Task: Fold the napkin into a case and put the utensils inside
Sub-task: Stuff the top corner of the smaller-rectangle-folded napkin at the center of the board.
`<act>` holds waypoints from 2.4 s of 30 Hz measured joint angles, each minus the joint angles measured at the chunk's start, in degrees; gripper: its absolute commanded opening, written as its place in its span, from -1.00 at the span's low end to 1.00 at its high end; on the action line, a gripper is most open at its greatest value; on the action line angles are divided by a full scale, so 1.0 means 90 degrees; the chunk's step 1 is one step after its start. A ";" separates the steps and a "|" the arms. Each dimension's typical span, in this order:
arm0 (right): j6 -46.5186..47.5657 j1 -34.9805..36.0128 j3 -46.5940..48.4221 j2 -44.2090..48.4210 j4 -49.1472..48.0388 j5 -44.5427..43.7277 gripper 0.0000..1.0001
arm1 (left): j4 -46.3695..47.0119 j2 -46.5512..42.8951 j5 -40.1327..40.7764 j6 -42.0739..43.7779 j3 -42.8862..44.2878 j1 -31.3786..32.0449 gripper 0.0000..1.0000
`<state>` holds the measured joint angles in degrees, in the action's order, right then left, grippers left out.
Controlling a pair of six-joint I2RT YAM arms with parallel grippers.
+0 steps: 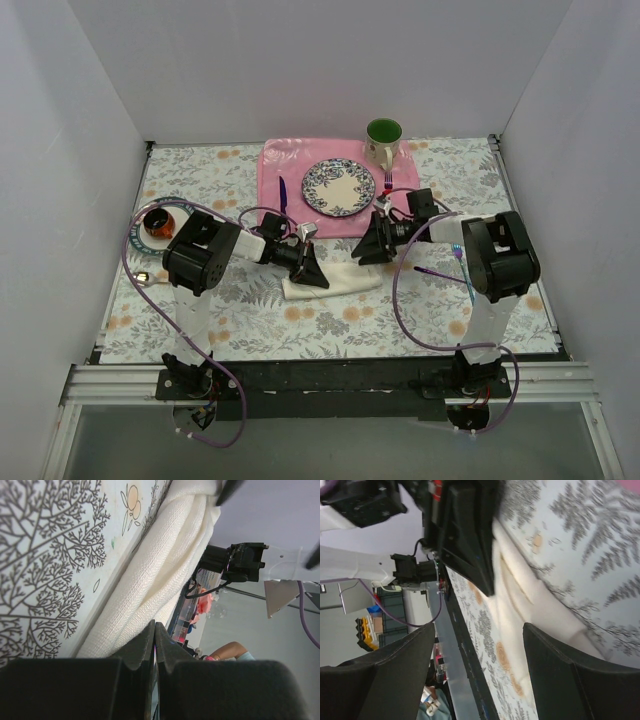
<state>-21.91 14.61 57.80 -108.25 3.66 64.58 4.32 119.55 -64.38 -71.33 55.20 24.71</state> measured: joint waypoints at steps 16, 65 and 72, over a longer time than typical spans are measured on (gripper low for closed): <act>0.2188 0.0058 0.1042 -0.0143 0.2062 -0.0663 -0.16 | -0.0070 0.0027 -0.0036 0.0068 0.0041 -0.0007 -1.00; 0.6460 0.2018 0.1389 0.0466 0.2812 -0.5365 0.67 | -0.0345 0.0063 -0.0063 0.0279 0.0160 -0.0007 -1.00; 0.6426 0.2064 0.1447 0.0663 0.3223 -0.5110 0.73 | -0.0345 0.0063 -0.0063 0.0282 0.0160 -0.0007 -1.00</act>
<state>35.92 33.19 70.83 -102.28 32.67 18.59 1.21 120.11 -64.95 -68.79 56.64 24.64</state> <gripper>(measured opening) 0.909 0.009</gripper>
